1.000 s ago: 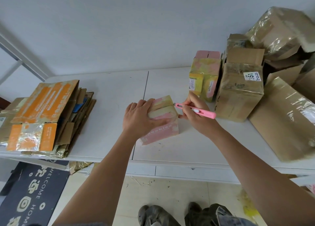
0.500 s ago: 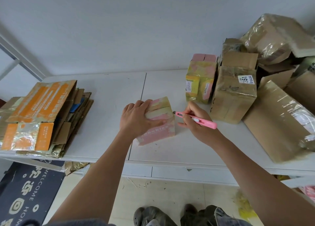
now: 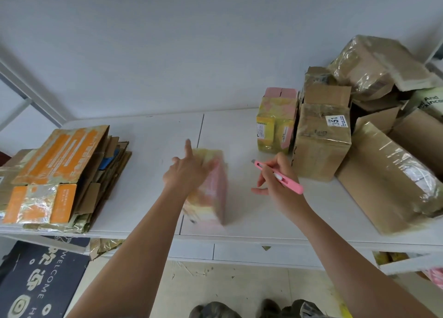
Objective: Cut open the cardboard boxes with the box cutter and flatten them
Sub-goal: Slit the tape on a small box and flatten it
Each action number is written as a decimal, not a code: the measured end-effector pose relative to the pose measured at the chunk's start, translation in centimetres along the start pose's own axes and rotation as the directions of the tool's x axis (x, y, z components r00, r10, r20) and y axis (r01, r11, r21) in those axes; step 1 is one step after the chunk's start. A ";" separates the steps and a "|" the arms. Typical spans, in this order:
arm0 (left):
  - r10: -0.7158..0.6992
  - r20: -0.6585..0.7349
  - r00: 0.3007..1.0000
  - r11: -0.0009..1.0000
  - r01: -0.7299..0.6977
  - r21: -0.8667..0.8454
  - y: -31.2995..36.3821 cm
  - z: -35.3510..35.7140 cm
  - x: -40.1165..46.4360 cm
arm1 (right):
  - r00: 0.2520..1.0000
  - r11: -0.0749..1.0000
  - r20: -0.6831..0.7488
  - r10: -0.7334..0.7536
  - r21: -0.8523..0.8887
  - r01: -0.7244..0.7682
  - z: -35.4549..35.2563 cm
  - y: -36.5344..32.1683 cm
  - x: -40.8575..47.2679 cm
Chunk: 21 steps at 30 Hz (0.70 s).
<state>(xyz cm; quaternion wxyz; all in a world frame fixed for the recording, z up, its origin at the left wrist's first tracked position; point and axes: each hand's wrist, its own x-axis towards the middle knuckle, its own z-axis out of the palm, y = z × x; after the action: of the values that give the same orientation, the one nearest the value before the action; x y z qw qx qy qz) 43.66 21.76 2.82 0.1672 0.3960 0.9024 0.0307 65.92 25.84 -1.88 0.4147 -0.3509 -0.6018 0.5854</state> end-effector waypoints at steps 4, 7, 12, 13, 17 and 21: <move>-0.080 -0.035 0.996 0.948 0.065 -0.312 -0.3 -0.3 -1.1 | 1.000 1.000 -0.014 0.009 0.019 -0.009 1.4 0.4 -1.1; -0.092 -0.023 0.995 0.920 0.076 -0.384 -0.4 -0.1 -1.4 | 1.000 0.998 -0.009 0.013 0.059 -0.013 2.5 0.9 -1.8; -0.168 0.087 0.982 0.913 0.188 -0.363 -1.0 -1.5 -2.3 | 0.994 0.991 -0.107 -0.008 0.130 0.022 3.7 1.0 -1.1; -0.160 0.046 0.986 0.959 0.166 -0.230 -1.4 -1.6 -2.5 | 0.993 0.989 -0.122 0.005 0.146 0.013 3.7 0.9 -0.5; 0.045 -0.264 0.963 0.974 0.017 0.225 -2.4 -1.0 -2.6 | 0.992 0.964 -0.100 0.079 0.260 -0.051 4.2 0.5 1.7; 0.425 -0.101 0.899 0.904 -0.416 0.102 -2.5 0.6 -1.6 | 0.985 0.942 -0.124 0.122 0.327 -0.076 4.7 0.9 1.7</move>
<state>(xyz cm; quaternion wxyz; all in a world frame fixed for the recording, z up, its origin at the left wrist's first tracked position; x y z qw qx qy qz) 43.10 18.79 2.21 0.0859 0.5851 0.8045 0.0548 60.86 25.54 -2.53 0.4781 -0.3495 -0.4489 0.6691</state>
